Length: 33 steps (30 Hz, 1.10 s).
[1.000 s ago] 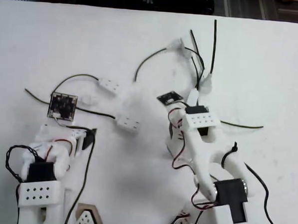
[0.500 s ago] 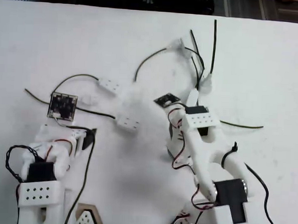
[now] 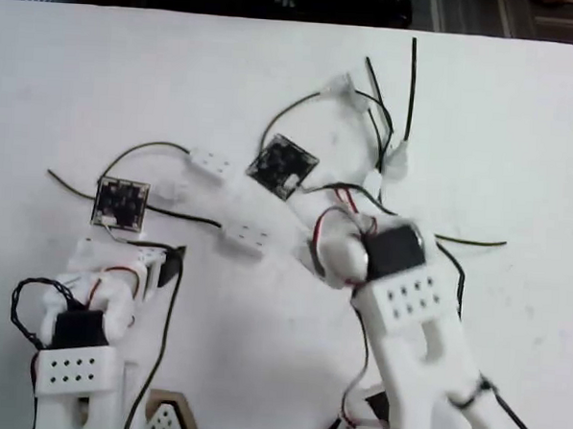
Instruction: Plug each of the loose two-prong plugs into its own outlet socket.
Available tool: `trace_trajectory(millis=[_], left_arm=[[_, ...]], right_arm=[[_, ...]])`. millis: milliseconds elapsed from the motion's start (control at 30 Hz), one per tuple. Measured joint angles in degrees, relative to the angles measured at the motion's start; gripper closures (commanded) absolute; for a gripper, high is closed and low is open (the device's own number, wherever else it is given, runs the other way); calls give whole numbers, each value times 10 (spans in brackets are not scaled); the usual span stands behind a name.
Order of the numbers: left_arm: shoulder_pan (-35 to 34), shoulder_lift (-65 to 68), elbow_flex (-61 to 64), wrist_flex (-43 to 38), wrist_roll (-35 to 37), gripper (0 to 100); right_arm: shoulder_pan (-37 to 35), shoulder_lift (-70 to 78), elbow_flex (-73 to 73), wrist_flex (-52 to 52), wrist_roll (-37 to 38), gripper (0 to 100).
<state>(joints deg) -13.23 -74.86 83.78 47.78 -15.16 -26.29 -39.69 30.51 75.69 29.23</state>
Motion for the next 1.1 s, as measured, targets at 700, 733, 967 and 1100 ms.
trace_trajectory(millis=[700, 733, 967, 1100], left_arm=[[0, 0, 0, 0, 0, 661], [0, 0, 0, 0, 0, 661], [0, 0, 0, 0, 0, 661], [0, 0, 0, 0, 0, 661]], right_arm=[[149, -33, 204, -397, -633, 931], [156, -33, 215, -399, -633, 896], [172, -33, 248, -304, -627, 812], [183, -34, 248, -240, -550, 812]])
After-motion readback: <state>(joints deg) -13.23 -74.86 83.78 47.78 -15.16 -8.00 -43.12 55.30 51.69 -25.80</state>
